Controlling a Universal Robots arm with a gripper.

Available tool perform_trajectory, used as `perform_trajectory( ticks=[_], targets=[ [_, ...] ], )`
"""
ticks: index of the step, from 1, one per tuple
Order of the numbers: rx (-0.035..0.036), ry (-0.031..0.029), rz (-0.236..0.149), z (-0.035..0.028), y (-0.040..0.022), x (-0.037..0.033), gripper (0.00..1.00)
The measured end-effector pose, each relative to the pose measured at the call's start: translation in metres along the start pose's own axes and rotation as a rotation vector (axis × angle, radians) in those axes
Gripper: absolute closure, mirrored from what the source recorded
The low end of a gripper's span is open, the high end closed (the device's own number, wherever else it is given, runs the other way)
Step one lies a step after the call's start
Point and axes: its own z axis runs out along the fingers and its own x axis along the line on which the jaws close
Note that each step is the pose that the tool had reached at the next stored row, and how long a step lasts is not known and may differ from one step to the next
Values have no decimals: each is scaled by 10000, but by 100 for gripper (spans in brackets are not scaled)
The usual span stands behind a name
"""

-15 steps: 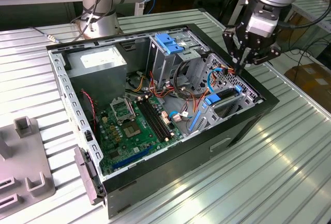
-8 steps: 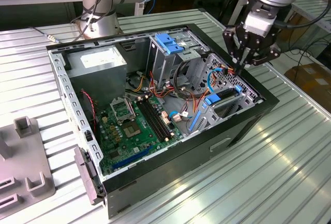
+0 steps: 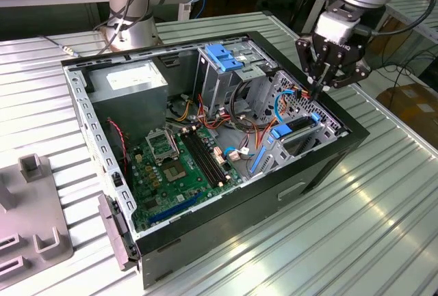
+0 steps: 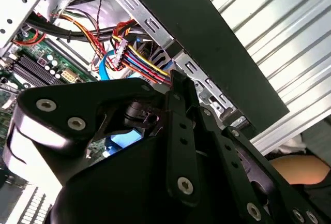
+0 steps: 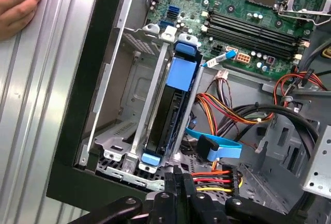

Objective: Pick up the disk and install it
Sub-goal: 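Insert the first disk wire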

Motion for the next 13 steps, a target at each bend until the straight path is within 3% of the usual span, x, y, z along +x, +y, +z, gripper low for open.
perform_trajectory(
  ticks=[1, 5, 13],
  targets=[
    [-37, 9, 240, 0, 0, 0, 83],
    [-95, 23, 615, 0, 0, 0, 83],
    [-97, 24, 629, 0, 0, 0, 83]
  ],
)
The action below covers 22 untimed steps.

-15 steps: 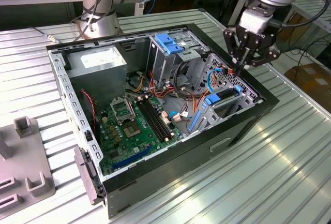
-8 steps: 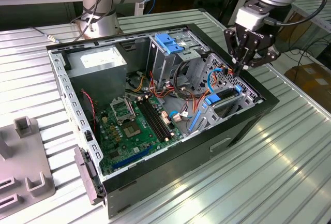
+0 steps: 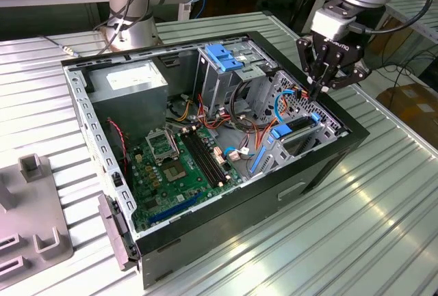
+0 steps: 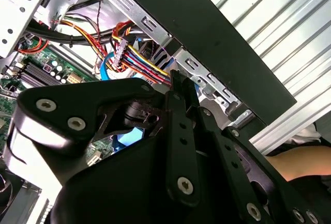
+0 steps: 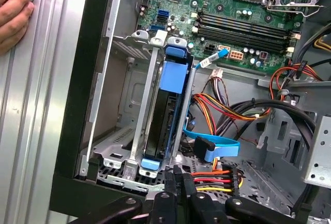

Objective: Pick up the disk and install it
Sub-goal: 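Insert the first disk wire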

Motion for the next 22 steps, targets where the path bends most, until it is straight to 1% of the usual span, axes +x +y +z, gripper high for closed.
perform_trajectory(
  ticks=[5, 7, 8, 9, 10, 11, 14, 15, 17, 18, 22],
  targets=[
    [-2, 0, 15, 0, 0, 0, 83],
    [-8, 4, 91, 0, 0, 0, 83],
    [-16, 8, 183, 1, 0, 0, 83],
    [-35, 21, 402, 0, 0, 0, 83],
    [-68, 41, 783, 2, 0, 0, 83],
    [-86, 53, 993, 3, 0, 0, 83],
    [-113, 58, 1285, 3, 1, -1, 83],
    [-117, 35, 1355, 2, 2, -1, 83],
    [-109, -63, 1423, 3, 3, -2, 83],
    [-105, -98, 1446, 2, 6, -2, 83],
    [-105, -105, 1456, 3, 7, -2, 83]
  ],
)
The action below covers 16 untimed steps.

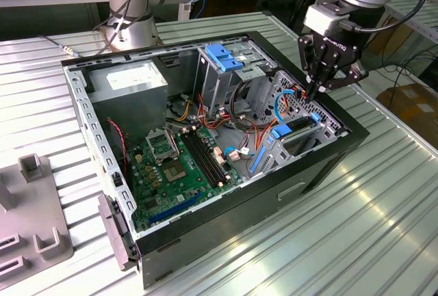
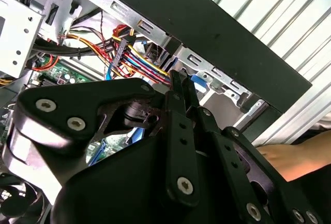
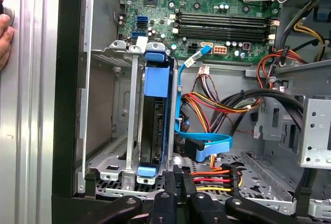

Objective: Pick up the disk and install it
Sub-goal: 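Insert the first disk wire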

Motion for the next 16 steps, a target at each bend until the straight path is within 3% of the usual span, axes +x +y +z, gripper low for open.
perform_trajectory(
  ticks=[5, 11, 16],
  targets=[
    [-1, 1, 5, 0, 1, 0, 83],
    [-1, 1, 12, -1, 50, -3, 83],
    [-37, 30, 546, 11, 54, -5, 83]
  ],
)
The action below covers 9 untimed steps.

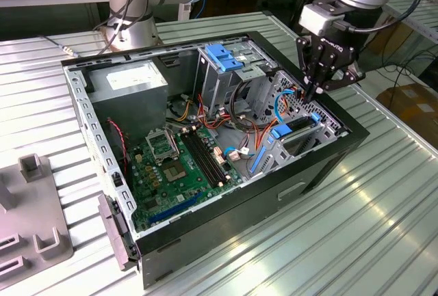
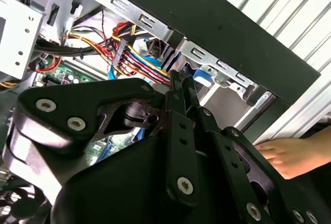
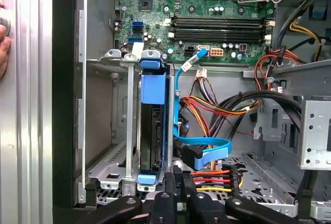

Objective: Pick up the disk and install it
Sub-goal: 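Insert the first disk wire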

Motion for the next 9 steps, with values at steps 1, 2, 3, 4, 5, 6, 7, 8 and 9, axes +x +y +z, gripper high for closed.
perform_trajectory(
  ticks=[1, 2, 3, 4, 5, 6, 7, 8, 9],
  targets=[
    [-3, 4, 47, 2, 0, 0, 83],
    [-5, 4, 71, 4, 0, 4, 83],
    [-6, 5, 77, 6, 1, 12, 83],
    [-6, 4, 79, 7, 1, 18, 83],
    [-6, 5, 80, 9, 1, 25, 83],
    [-6, 6, 81, 9, 1, 33, 83],
    [-6, 5, 81, 10, 1, 45, 83],
    [-6, 4, 82, 11, 2, 52, 83],
    [-7, 4, 82, 11, 2, 54, 83]
  ],
)
